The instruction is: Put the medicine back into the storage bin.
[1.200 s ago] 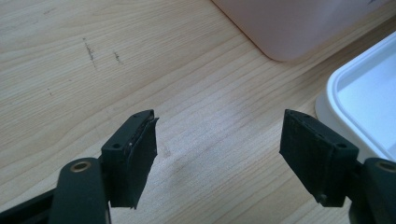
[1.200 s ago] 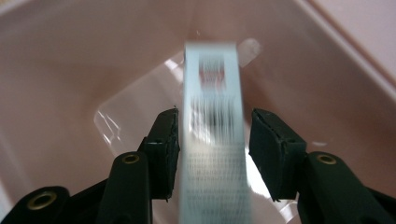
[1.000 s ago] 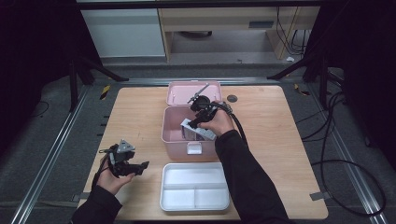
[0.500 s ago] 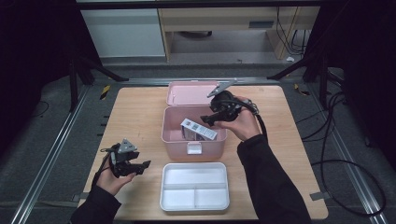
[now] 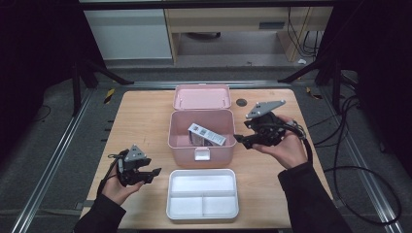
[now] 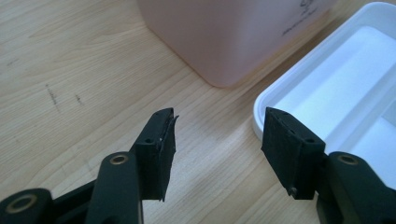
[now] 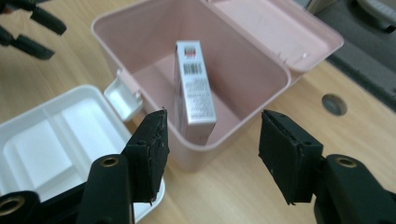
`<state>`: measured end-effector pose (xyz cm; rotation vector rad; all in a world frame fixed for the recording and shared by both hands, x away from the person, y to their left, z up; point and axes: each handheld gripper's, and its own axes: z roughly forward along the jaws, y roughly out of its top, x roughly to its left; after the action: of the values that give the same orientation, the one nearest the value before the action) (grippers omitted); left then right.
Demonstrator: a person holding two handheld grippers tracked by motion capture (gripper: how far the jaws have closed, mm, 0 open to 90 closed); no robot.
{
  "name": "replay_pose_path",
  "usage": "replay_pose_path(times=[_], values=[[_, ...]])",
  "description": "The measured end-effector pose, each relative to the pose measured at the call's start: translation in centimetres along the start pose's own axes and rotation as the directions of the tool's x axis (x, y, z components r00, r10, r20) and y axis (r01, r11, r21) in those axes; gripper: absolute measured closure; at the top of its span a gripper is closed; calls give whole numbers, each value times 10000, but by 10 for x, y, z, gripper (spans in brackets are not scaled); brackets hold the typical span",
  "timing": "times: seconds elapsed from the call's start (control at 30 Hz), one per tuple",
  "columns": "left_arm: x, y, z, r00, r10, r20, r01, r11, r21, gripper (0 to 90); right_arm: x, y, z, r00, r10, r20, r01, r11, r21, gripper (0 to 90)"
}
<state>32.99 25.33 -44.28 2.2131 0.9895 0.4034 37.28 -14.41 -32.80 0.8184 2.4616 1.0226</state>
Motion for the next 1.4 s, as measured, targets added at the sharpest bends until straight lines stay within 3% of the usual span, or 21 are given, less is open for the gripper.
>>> replay_pose_path(times=[0.17, 0.33, 0.63, 0.83, 0.93, 0.97, 1.07, 1.3, 1.37, 1.4], values=[[-5, 2, 0, 9988, 323, 379, -327, 9994, 83, 483, 4, -28, 3, 9998, 118, -142, -115, 9998, 151, 446], [-16, 5, 2, 9942, 779, 747, -810, 9959, 390, 505, 10, -50, 10, 9994, -187, -297, 200, 9988, 442, 456], [-35, 10, 7, 9775, 1483, 1499, -1601, 9846, 696, 552, 27, -74, 30, 9915, -818, -1014, 931, 9893, 1120, 476], [-48, 10, 13, 9513, 2224, 2134, -2456, 9653, 889, 580, 38, -85, 47, 9815, -1072, -1584, 1329, 9779, 1613, 494], [-54, 10, 18, 9377, 2566, 2341, -2886, 9506, 1140, 590, 45, -91, 57, 9715, -1314, -1973, 1695, 9670, 1904, 512], [-54, 10, 18, 9377, 2566, 2341, -2886, 9506, 1140, 596, 47, -92, 60, 9683, -1380, -2081, 1801, 9633, 1991, 524], [-59, 9, 26, 9227, 2886, 2557, -3321, 9318, 1467, 613, 53, -93, 65, 9589, -1524, -2394, 2032, 9576, 2043, 549], [-63, 8, 39, 9037, 3214, 2828, -3798, 9067, 1833, 644, 65, -94, 79, 9378, -1659, -3049, 2418, 9425, 2308, 592], [-64, 8, 42, 8997, 3257, 2907, -3884, 9012, 1923, 660, 70, -95, 84, 9288, -1832, -3220, 2667, 9339, 2380, 605], [-64, 8, 44, 8957, 3361, 2911, -4002, 8948, 1981, 663, 72, -95, 86, 9242, -1918, -3303, 2792, 9293, 2417, 614]])
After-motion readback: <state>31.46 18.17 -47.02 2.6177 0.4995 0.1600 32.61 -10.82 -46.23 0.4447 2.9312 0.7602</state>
